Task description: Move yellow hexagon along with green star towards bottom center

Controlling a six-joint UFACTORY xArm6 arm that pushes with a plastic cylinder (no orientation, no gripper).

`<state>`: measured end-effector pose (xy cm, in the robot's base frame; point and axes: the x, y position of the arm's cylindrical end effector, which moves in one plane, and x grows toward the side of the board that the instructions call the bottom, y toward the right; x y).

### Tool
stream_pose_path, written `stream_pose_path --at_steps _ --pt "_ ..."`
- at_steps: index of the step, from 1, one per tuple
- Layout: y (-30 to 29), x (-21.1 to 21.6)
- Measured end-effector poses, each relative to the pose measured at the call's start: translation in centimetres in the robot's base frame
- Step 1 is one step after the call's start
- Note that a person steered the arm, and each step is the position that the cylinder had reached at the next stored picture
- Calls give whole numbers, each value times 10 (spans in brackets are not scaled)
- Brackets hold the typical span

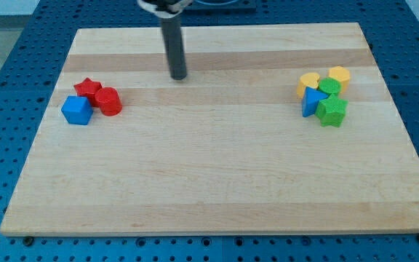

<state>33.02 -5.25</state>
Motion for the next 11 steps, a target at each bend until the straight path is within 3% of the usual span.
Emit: stream_pose_path --at_steps 3,5,8,11 --pt "178 -14" --pt "249 -14" --pt "262 14" --pt "291 0"
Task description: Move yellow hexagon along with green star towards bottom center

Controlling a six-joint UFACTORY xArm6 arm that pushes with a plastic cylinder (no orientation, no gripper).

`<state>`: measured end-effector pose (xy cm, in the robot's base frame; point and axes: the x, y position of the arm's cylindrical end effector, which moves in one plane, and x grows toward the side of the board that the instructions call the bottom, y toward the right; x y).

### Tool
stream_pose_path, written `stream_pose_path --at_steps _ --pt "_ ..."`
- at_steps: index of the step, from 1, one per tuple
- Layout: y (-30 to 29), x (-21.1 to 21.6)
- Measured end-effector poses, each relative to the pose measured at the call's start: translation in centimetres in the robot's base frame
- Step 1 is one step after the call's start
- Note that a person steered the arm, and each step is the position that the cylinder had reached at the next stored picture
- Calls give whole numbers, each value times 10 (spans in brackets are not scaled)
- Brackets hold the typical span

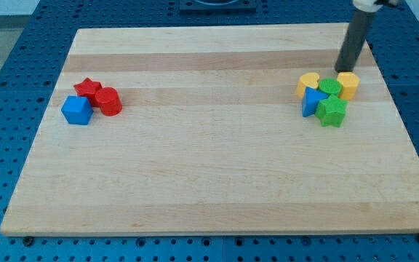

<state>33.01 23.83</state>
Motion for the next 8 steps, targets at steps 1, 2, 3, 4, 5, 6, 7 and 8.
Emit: stream_pose_path --at_steps 1,2,3,4,5,6,7,8 --pt "13 4" --pt "5 13" --pt "-9 32" --pt "-18 50" --pt "-30 67" --pt "-46 84" --pt "-59 102" --pt "-75 105"
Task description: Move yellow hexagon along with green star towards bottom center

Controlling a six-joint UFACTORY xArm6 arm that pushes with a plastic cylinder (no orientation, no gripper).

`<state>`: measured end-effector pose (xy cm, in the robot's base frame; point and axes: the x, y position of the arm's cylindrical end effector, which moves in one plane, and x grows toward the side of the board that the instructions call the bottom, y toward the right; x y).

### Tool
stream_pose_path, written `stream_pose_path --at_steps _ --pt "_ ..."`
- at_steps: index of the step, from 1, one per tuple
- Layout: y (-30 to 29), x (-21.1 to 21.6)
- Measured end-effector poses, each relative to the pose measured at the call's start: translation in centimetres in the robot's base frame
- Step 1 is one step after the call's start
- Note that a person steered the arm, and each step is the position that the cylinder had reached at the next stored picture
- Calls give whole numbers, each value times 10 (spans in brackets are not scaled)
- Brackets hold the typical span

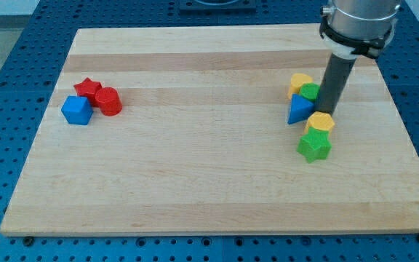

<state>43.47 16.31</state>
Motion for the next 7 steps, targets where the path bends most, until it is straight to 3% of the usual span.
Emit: stream_pose_path --at_steps 7 --pt "-19 76"
